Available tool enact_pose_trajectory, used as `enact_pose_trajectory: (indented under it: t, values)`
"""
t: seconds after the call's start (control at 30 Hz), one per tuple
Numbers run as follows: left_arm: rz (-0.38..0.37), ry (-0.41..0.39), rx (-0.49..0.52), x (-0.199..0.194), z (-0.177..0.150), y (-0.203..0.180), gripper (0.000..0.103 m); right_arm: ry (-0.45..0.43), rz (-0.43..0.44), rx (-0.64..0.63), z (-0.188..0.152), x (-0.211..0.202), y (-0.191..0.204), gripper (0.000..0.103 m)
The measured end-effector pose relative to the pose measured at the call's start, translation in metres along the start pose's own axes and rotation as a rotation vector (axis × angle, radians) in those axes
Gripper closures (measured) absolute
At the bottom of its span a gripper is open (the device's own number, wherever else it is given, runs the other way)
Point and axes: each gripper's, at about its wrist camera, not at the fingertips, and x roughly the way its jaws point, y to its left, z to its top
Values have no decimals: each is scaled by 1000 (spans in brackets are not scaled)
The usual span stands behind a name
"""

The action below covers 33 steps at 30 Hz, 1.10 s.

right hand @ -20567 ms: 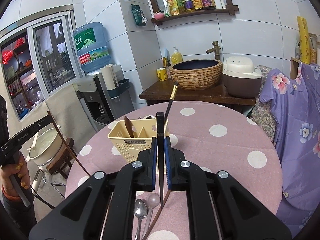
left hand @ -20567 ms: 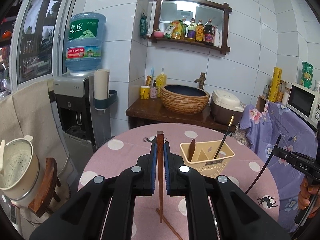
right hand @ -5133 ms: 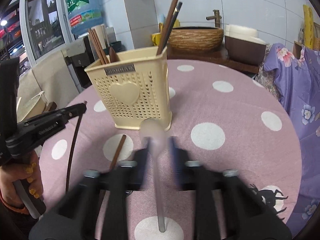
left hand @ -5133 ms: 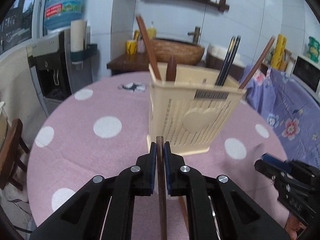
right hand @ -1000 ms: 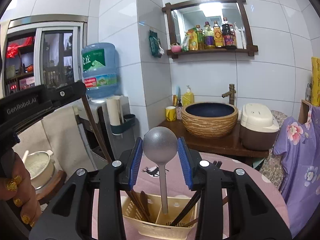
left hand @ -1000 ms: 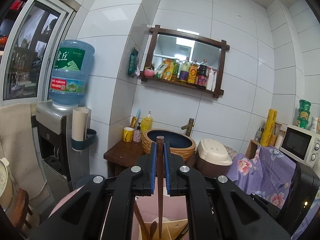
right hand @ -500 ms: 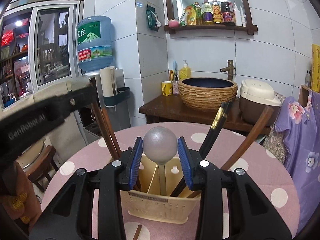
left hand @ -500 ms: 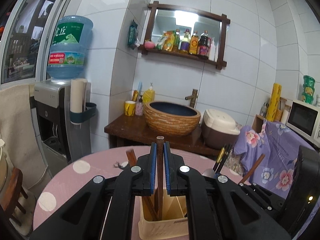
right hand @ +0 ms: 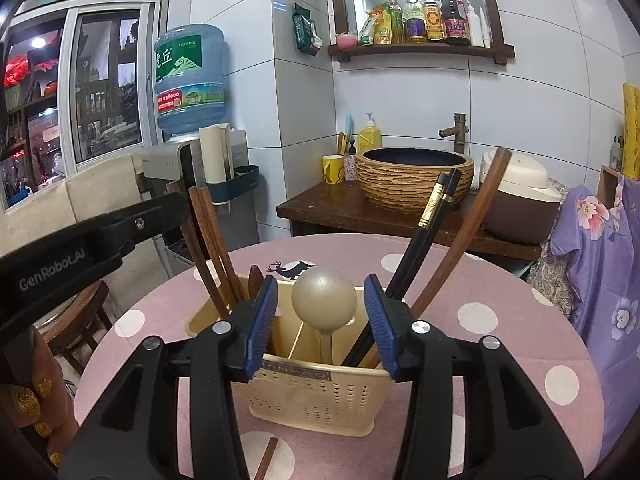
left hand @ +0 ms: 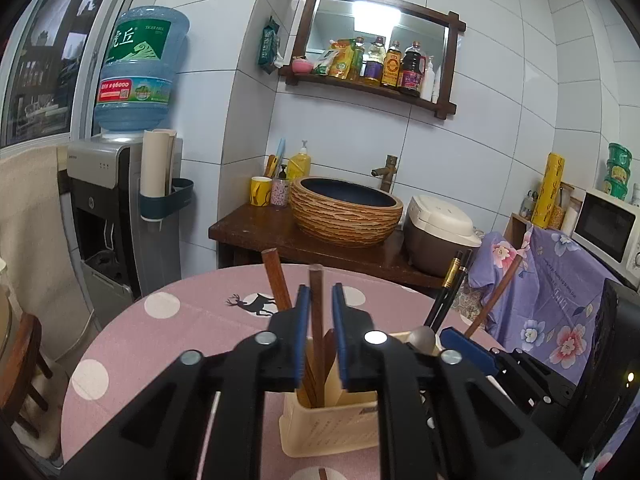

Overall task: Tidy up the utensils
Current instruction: 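Open the right gripper to drop the clear spoon while the left gripper releases the chopstick, then move the right gripper to the metal spoon while the left gripper approaches the loose brown chopstick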

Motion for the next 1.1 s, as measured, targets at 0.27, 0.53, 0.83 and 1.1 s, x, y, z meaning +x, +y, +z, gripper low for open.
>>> enact_pose_trajectory:
  t: [0.27, 0.53, 0.83, 1.1]
  values:
    - [-9, 10, -8, -38, -22, 9, 43, -3, -6, 2, -17, -42, 0, 50]
    - [77, 96, 66, -58, -69, 10, 27, 204, 5, -32, -81, -65, 14, 47]
    - [164, 206, 14, -48, -122, 32, 27, 399, -2, 2, -150, -49, 25, 47]
    - [198, 250, -38, -50, -148, 48, 27, 463, -15, 16, -175, -42, 30, 47]
